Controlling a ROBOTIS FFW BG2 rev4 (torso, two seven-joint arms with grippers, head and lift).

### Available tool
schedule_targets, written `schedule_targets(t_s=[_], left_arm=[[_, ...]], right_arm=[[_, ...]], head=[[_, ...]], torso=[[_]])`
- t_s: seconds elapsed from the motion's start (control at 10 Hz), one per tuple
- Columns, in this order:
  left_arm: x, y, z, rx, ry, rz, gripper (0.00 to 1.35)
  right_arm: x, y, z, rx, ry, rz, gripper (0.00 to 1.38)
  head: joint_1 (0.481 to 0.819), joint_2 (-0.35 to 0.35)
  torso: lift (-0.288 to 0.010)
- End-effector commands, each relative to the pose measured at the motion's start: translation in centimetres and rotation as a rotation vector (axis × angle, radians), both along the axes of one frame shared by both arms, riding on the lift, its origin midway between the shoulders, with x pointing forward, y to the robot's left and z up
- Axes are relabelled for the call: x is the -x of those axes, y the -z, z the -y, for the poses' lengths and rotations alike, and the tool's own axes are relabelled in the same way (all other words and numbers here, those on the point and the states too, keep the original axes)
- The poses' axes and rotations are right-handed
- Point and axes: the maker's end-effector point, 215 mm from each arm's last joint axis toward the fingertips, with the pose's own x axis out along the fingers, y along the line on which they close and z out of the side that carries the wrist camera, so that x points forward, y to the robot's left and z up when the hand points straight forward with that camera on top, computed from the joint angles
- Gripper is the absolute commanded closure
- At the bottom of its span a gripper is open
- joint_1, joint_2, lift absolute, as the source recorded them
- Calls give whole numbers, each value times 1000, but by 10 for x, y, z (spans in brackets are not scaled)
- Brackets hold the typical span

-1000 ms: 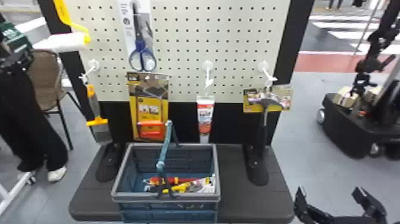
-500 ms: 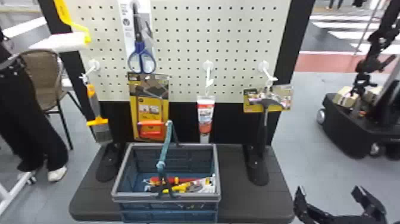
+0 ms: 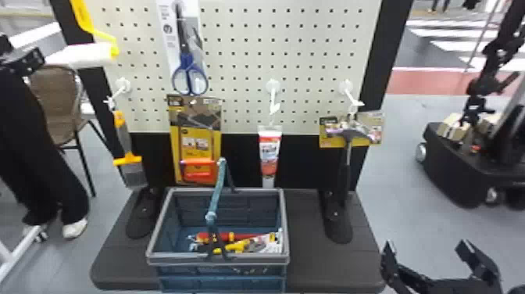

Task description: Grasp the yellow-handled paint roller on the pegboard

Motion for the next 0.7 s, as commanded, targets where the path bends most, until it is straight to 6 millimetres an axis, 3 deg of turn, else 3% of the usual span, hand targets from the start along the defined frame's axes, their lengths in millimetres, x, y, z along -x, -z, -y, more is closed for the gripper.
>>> schedule_targets(t_s=[0.0,0.2,0.5,0.6], left_arm=[[-25,0,1,22,31,-27,369],[-45,-13,13,25,87,-36,369],[-62,-48,48,-3,168,-23,369],[-70,-46,52,0,190,-43,369]], right_arm=[[-2,-3,-1,1,-4,6,122],[-4,-4,-6,0,-15,12,122],[-8,-8,-9,3,-25,23,122],[-9,-8,-10,3,-27,23,122]], head=[[549,0],[549,0],[549,0],[549,0]], torso=[[-100],[-100],[-100],[-100]])
